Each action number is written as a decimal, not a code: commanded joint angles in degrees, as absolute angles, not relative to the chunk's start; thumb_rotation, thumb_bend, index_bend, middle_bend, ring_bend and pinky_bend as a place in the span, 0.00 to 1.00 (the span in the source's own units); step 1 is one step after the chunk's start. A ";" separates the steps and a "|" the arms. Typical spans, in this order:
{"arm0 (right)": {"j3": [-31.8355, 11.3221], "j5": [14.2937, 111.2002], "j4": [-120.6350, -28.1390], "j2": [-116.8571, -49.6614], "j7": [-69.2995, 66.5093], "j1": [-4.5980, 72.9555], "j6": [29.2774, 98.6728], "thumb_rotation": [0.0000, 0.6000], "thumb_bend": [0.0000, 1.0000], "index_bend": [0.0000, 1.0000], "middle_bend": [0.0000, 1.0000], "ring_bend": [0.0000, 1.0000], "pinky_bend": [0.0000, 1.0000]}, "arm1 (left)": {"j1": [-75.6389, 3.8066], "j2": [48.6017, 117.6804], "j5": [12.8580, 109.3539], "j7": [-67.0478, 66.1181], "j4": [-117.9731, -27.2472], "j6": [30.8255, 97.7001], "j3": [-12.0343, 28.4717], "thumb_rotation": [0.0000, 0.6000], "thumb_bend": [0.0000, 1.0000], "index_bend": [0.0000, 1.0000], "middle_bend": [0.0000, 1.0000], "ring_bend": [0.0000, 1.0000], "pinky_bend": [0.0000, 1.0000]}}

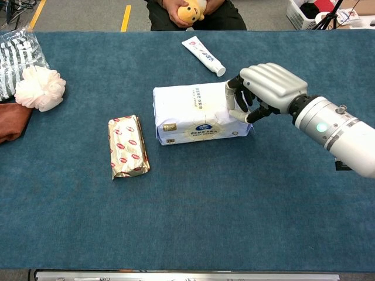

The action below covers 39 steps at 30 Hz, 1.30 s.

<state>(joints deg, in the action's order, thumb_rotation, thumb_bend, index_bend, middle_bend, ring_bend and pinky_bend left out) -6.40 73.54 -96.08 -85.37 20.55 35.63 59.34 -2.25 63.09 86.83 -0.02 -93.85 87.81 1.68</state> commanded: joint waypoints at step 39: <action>-2.18 84.20 -99.20 -68.44 10.97 20.03 82.35 1.00 0.30 0.30 0.41 0.25 0.21 | -3.09 64.72 86.93 0.68 -92.14 86.77 1.90 1.00 0.35 0.24 0.23 0.18 0.25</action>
<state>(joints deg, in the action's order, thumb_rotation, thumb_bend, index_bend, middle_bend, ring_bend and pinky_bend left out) -2.68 83.87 -100.27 -70.68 12.38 22.76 79.26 -3.06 64.70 86.90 0.65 -92.16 86.77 1.89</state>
